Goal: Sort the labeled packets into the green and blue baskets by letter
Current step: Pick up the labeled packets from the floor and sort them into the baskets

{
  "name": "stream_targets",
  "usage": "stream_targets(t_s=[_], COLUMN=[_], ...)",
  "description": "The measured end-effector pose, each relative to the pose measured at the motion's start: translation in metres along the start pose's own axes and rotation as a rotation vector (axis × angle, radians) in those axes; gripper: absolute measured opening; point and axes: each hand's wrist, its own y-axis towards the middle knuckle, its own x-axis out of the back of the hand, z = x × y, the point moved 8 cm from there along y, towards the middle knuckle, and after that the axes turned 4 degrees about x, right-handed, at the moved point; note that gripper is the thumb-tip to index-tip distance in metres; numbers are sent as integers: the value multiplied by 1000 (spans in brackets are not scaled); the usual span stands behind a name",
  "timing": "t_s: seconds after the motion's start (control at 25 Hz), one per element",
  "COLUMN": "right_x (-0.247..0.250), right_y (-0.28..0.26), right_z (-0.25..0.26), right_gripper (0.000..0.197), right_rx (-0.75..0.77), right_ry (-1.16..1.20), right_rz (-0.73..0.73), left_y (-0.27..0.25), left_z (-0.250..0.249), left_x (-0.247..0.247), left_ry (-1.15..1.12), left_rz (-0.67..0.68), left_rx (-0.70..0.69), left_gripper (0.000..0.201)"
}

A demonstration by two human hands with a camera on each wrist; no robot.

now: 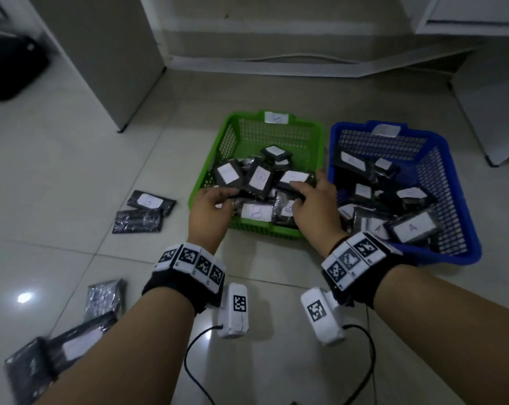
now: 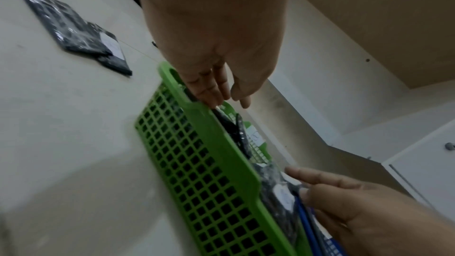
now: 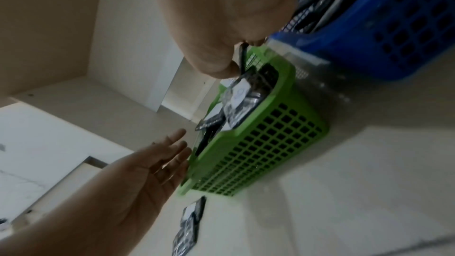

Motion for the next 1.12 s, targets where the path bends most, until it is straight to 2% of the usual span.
stream_targets(t_s=[0.12, 0.24, 0.4, 0.56, 0.6, 0.68, 0.8, 0.92, 1.12], right_x=[-13, -41, -116, -178, -190, -206, -220, -234, -258], right_y=[-30, -65, -121, -165, -174, -185, -193, -198, -210], right_z=[25, 57, 81, 92, 95, 102, 109, 110, 120], right_gripper=[45, 40, 40, 49, 50, 50, 42, 36, 31], right_rx=[111, 323, 504, 644, 656, 678, 664, 595, 533], right_ry=[10, 48, 57, -19, -37, -66, -79, -65, -60], right_rz=[-56, -32, 290, 634, 714, 806, 844, 893, 1000], left_y=[-32, -68, -134, -201, -216, -235, -251, -254, -243], left_z=[14, 50, 115, 158, 167, 179, 187, 191, 180], left_x=[39, 77, 128, 156, 158, 153, 141, 135, 128], left_ry=[83, 102, 252, 481, 539, 610, 664, 743, 664], left_rz=[-111, -201, -289, -369, -368, -285, -91, 81, 20], left_rx=[-17, 93, 240, 367, 412, 456, 349, 252, 173], left_gripper=[27, 29, 26, 25, 33, 60, 96, 102, 89])
